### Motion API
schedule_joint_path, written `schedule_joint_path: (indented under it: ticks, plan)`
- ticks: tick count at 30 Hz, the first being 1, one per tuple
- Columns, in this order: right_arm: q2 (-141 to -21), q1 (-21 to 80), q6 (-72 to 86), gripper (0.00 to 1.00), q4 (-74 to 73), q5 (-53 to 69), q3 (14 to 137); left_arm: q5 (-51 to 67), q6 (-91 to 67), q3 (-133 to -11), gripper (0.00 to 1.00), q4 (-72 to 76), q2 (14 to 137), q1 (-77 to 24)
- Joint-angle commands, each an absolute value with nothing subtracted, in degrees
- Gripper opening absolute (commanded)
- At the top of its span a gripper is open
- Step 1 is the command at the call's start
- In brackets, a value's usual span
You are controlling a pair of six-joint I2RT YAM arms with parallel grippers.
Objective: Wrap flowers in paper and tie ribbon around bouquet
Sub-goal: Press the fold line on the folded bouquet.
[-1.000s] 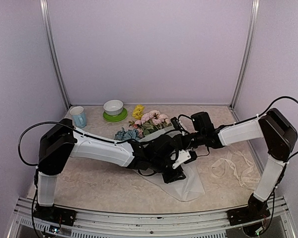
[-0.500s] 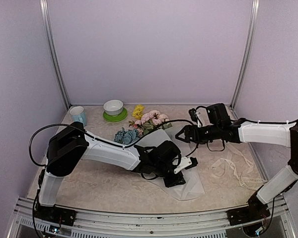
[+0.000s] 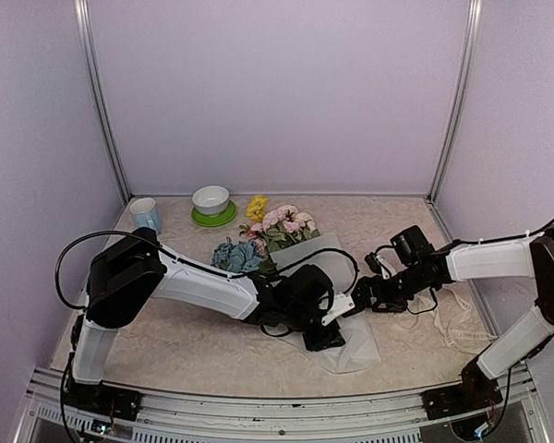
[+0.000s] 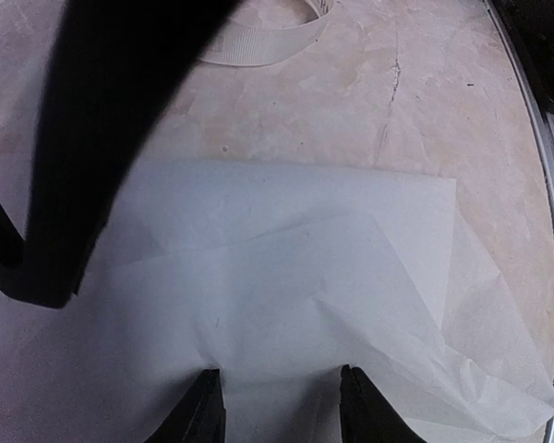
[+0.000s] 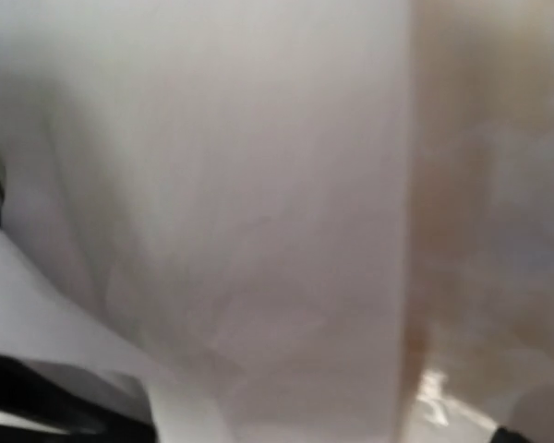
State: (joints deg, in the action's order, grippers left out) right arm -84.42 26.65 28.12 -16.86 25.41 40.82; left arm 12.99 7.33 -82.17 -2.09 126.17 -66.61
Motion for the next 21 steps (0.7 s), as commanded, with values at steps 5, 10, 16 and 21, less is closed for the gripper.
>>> schedule_joint_path:
  ticks: [5,10,16,21]
  plan:
    - [-93.36,26.28,21.49,0.91,-12.13,36.63,39.48,13.06,6.98,-80.17,0.43,-3.26,126.09,-66.41]
    - [-93.49,26.48,24.06,0.66,-2.95,46.12,35.86,13.02,6.94,-79.32,0.45,-3.0,125.68,-65.67]
    - [-93.42,28.99,25.15,0.46,1.34,49.57,33.85,14.55,6.27,-78.01,0.45,-1.26,124.62,-64.07]
    - [-94.59,29.52,28.1,0.17,5.24,51.07,32.03,15.52,8.18,-75.17,0.46,-0.45,122.81,-64.15]
